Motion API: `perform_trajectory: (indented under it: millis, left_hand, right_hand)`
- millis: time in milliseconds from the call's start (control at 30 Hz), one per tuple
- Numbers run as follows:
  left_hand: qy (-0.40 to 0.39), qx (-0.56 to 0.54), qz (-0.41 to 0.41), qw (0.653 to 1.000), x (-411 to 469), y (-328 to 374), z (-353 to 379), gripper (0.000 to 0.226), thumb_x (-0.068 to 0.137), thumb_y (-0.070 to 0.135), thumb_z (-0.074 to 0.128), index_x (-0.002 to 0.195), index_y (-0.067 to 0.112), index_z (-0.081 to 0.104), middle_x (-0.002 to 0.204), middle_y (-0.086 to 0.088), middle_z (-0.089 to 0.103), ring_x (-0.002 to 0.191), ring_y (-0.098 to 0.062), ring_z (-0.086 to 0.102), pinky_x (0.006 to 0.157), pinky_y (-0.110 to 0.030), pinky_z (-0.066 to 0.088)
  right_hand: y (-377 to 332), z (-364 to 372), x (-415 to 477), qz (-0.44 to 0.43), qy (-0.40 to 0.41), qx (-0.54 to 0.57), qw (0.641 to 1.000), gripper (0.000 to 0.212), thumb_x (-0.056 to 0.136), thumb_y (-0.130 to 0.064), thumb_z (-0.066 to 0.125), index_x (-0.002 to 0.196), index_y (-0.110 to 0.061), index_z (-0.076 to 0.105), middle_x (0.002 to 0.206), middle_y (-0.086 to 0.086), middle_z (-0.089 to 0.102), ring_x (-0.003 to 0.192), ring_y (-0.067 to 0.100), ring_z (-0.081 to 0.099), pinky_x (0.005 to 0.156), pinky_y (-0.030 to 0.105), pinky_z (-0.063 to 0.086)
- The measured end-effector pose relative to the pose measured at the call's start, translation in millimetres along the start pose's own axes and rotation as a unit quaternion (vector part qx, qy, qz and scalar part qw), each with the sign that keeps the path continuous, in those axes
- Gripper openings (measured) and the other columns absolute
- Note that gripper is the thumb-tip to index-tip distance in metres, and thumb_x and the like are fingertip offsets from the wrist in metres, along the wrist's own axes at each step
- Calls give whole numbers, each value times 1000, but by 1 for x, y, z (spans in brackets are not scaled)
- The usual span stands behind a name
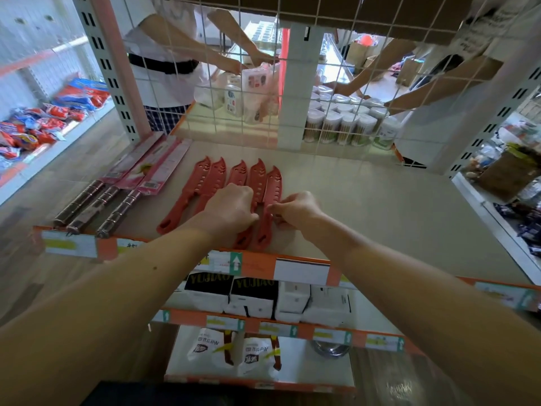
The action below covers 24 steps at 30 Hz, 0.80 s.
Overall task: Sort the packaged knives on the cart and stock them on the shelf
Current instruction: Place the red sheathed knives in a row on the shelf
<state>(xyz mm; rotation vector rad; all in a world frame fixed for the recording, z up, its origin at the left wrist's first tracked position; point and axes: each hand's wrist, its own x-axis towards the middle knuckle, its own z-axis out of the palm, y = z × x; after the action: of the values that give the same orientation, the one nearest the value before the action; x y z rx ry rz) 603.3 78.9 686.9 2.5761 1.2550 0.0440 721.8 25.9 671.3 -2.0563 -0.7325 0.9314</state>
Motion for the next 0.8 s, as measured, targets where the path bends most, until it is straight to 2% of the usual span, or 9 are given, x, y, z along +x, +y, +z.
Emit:
perform_trajectory:
  millis: [67, 133, 267, 400, 500, 567, 667, 800]
  left_hand:
    - [8, -6, 6, 1000, -3, 0, 1, 24, 87, 29, 59, 95, 7, 55, 99, -12, 62, 91, -31, 59, 75, -36, 45]
    - [21, -17, 14, 1000, -7, -1, 2, 23, 87, 29, 58, 95, 7, 57, 98, -12, 63, 90, -31, 60, 75, -36, 47]
    - [70, -53, 45, 995, -13, -6, 5, 20, 86, 27, 58, 94, 9, 59, 92, -11, 67, 86, -29, 63, 76, -38, 52]
    - [114, -46, 64, 990, -18, -16, 10, 25, 86, 32, 57, 106, 16, 62, 106, -3, 65, 102, -23, 54, 86, -37, 47]
    - [95, -15, 84, 992, -20, -22, 14, 38, 90, 36, 51, 124, 21, 57, 129, 2, 58, 126, -21, 40, 103, -34, 35]
    - [67, -3, 86, 994, -20, -25, 17, 44, 91, 41, 47, 133, 26, 49, 142, 4, 48, 139, -18, 29, 114, -36, 25]
    - [31, 12, 82, 996, -20, -28, 22, 50, 92, 46, 42, 139, 29, 39, 149, 7, 38, 144, -15, 17, 117, -39, 19]
    - [20, 10, 83, 996, -23, -32, 23, 51, 93, 44, 41, 142, 29, 34, 150, 5, 36, 145, -16, 16, 117, -40, 18]
  right_hand:
    - [1, -1, -3, -35, 19, -44, 998, 13, 79, -18, 72, 76, -6, 69, 70, 10, 65, 72, 18, 62, 83, 33, 57]
    - [3, -2, -6, -81, 36, -85, 992, 18, 80, -19, 70, 89, -4, 72, 81, 12, 69, 76, 17, 62, 82, 28, 54]
    - [8, -3, -16, -167, 64, -159, 971, 27, 82, -24, 68, 104, -9, 67, 103, 10, 68, 95, 21, 62, 75, 24, 44]
    - [16, 1, -21, -220, 57, -182, 957, 32, 83, -27, 66, 113, -15, 66, 113, 10, 60, 103, 25, 57, 84, 27, 43]
    - [16, 4, -25, -230, 43, -214, 948, 34, 84, -29, 65, 116, -19, 66, 117, 12, 59, 111, 29, 52, 95, 31, 40]
    - [14, 3, -27, -235, 36, -226, 945, 33, 84, -28, 64, 116, -19, 66, 118, 13, 59, 113, 29, 52, 98, 31, 37]
    - [12, 1, -30, -240, 31, -241, 940, 33, 85, -28, 62, 117, -18, 65, 121, 12, 60, 115, 26, 50, 101, 29, 33]
    - [13, -1, -30, -236, 35, -259, 936, 36, 85, -30, 62, 119, -20, 64, 124, 11, 59, 117, 26, 49, 101, 29, 31]
